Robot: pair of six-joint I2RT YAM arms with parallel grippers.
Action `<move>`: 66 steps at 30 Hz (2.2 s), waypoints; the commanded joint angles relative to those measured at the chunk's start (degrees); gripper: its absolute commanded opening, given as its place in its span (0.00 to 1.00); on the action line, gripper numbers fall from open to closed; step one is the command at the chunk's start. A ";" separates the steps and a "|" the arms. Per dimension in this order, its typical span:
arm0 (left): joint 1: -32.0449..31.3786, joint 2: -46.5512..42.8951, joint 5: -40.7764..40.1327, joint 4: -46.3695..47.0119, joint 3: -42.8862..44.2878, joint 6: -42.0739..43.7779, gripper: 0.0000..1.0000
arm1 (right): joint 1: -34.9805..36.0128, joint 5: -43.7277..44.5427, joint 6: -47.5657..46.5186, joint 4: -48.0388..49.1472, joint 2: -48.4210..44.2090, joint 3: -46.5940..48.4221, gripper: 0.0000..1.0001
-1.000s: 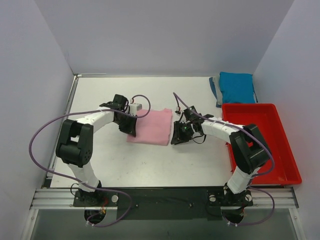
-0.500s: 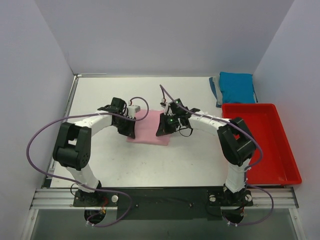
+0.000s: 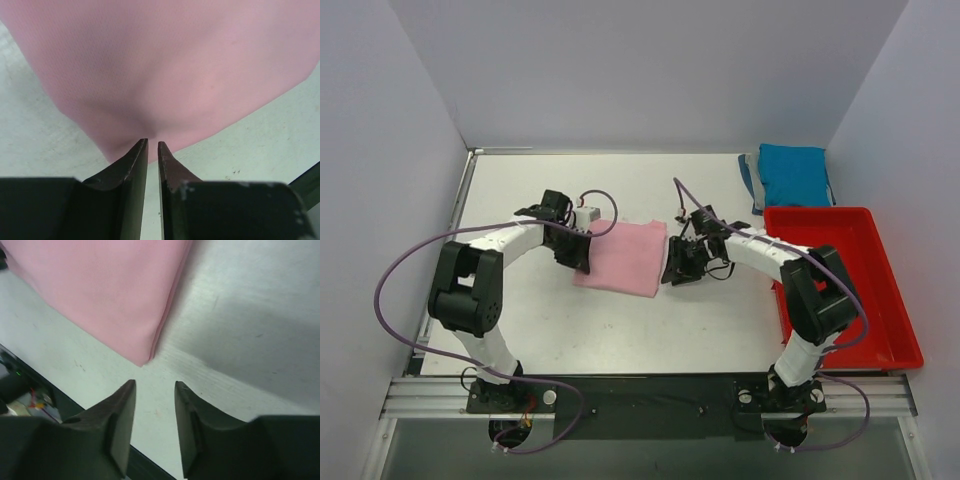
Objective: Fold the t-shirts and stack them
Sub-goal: Smooth out wrinkles on the folded tshirt, then put the neatly folded tshirt into the corner of the board with the right arm
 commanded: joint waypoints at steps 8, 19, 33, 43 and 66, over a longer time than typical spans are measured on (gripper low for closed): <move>1.55 0.01 2.56 2.66 6.66 -3.32 0.29 | -7.84 -2.40 9.39 0.48 10.74 12.50 0.59; 2.26 8.37 0.98 3.37 5.77 -2.80 0.32 | -5.29 -7.58 25.56 21.31 20.51 10.66 0.59; 3.40 8.46 0.88 0.30 9.45 -2.28 0.36 | -8.18 -9.53 19.27 14.58 21.04 17.41 0.00; 5.77 5.73 -2.11 -6.65 19.75 1.77 0.85 | -15.39 5.40 -21.85 -30.42 24.29 46.24 0.00; 5.77 5.91 -4.92 -5.68 17.73 3.18 0.92 | -24.45 42.69 -54.66 -34.06 30.80 79.92 0.00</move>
